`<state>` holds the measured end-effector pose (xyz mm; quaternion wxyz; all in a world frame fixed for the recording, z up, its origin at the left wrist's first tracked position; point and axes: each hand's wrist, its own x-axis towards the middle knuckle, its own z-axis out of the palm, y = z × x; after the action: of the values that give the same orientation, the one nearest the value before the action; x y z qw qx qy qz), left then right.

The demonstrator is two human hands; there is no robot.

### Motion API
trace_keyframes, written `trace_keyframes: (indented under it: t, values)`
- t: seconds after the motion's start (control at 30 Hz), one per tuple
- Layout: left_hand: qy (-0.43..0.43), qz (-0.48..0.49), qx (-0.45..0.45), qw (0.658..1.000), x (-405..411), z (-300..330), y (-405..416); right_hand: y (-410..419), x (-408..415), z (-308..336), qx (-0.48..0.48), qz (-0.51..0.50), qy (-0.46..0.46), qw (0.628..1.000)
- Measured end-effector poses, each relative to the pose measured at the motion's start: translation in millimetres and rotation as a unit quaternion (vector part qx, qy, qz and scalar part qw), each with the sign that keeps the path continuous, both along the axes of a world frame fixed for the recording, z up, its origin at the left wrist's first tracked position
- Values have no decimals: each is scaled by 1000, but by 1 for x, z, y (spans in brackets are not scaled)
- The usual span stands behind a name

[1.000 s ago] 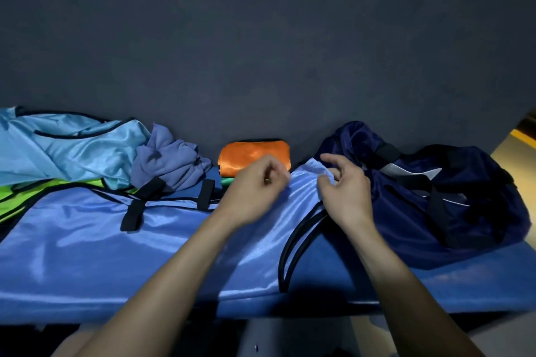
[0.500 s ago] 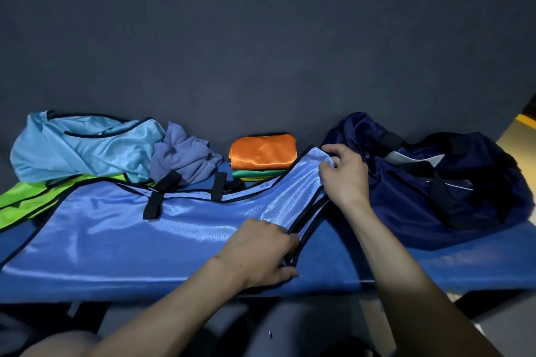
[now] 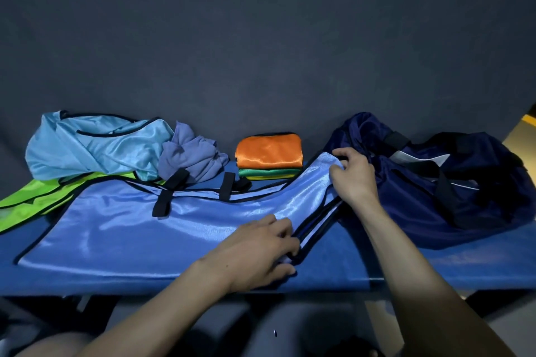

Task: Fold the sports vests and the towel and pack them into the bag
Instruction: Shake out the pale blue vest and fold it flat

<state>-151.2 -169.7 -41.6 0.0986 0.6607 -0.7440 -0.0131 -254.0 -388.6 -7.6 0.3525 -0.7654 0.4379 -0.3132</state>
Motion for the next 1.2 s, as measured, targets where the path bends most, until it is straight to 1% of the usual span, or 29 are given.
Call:
trace_keyframes:
  t: [0.1, 0.17, 0.23, 0.27, 0.3, 0.37, 0.4, 0.47, 0.57, 0.67, 0.77, 0.83, 0.9, 0.97, 1.03, 1.13, 1.2]
  values:
    - [18, -27, 25, 999, -4, -3, 2, -1, -2, 0, 8, -3, 16, 1000]
    - [91, -26, 35, 995, -4, 2, 1, -1, -3, 1, 14, -8, 15, 1000]
    - [158, 20, 22, 987, 6, 2, -4, -1, -6, 3, 28, -22, 8, 999]
    - [157, 49, 8, 986, 15, -1, -7, -2, -8, 3, 31, -30, 7, 999]
    - [132, 79, 1, 988, 26, -6, -9, -2, -10, 4, 32, -34, 8, 999]
    - [50, 136, 24, 989, 45, -22, -12, -1, -12, 5, 23, -35, 16, 999]
    - [24, 157, 32, 987, 53, -30, -13, 1, -13, 6, 15, -35, 22, 999]
    - [15, 178, 10, 984, 61, -42, -15, 6, -15, 7, -1, -31, 37, 999]
    - [27, 181, -41, 982, 65, -53, -16, 11, -16, 7, -19, -28, 63, 997]
    - [38, 172, -48, 983, 68, -61, -14, 13, -16, 7, -34, -26, 74, 996]
    - [17, 178, -61, 982, 72, -61, -14, 16, -16, 7, -42, -27, 64, 997]
    - [-5, 225, -88, 970, 75, -60, -14, 17, -17, 7, -44, -33, 54, 997]
    - [-21, 297, -110, 948, 79, -61, -14, 16, -19, 8, -51, -41, 52, 997]
    - [-38, 342, -117, 931, 85, -62, -12, 17, -19, 8, -60, -41, 58, 996]
    - [-35, 330, -98, 938, 91, -64, -8, 18, -18, 7, -67, -36, 63, 995]
    - [30, 281, -30, 959, 99, -64, -4, 18, -15, 5, -68, -33, 63, 995]
    - [51, 262, -14, 964, 105, -61, -1, 19, -13, 5, -67, -33, 65, 995]
